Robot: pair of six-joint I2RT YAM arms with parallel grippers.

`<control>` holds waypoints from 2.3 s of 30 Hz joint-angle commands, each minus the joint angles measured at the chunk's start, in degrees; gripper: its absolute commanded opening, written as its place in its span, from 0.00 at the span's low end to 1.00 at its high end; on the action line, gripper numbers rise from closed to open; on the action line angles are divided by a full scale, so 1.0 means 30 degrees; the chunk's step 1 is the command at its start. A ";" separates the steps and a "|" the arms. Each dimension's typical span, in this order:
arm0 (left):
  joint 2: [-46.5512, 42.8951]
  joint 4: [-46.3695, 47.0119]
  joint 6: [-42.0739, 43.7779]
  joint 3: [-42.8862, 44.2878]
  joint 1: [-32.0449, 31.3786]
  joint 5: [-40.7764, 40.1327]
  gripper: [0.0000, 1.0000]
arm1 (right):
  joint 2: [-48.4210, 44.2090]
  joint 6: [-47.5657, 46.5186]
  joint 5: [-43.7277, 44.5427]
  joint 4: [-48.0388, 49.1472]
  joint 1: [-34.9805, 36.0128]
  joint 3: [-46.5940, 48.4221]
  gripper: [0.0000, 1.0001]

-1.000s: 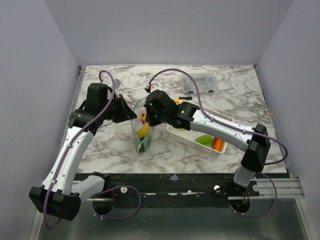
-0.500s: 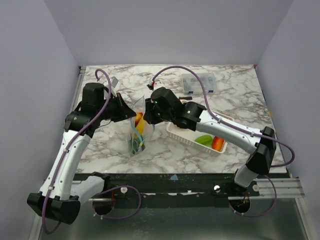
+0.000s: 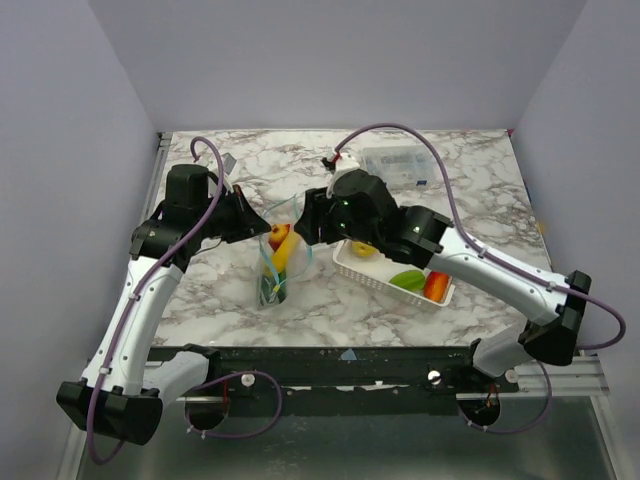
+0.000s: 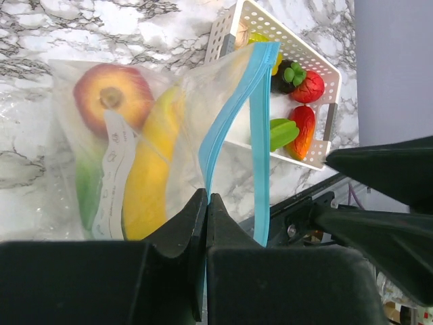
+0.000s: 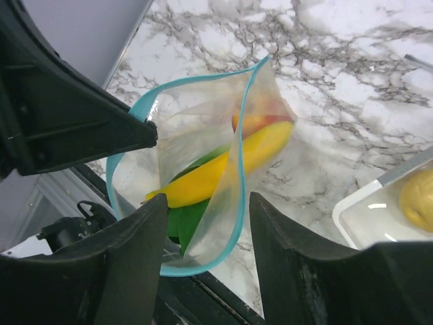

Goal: Place the food in the zip-top bag and seal the zipper
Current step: Adjust the zipper food storage bag at the center of the board, then pick up the fake fruit from the bin.

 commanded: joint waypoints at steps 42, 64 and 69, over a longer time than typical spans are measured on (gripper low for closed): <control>0.0208 0.1204 -0.0177 -0.0518 0.0301 0.1609 0.00 | -0.1625 0.1346 0.5618 0.2188 -1.0479 -1.2606 0.87; 0.0284 0.1349 -0.0293 -0.0714 0.0295 0.1992 0.00 | 0.2134 -0.1211 0.8341 0.3870 -1.0472 -1.1480 0.80; 0.0147 0.1329 -0.0370 -0.0856 0.0302 0.2021 0.00 | 0.2551 -0.1605 0.8645 0.3998 -1.0483 -1.1604 0.72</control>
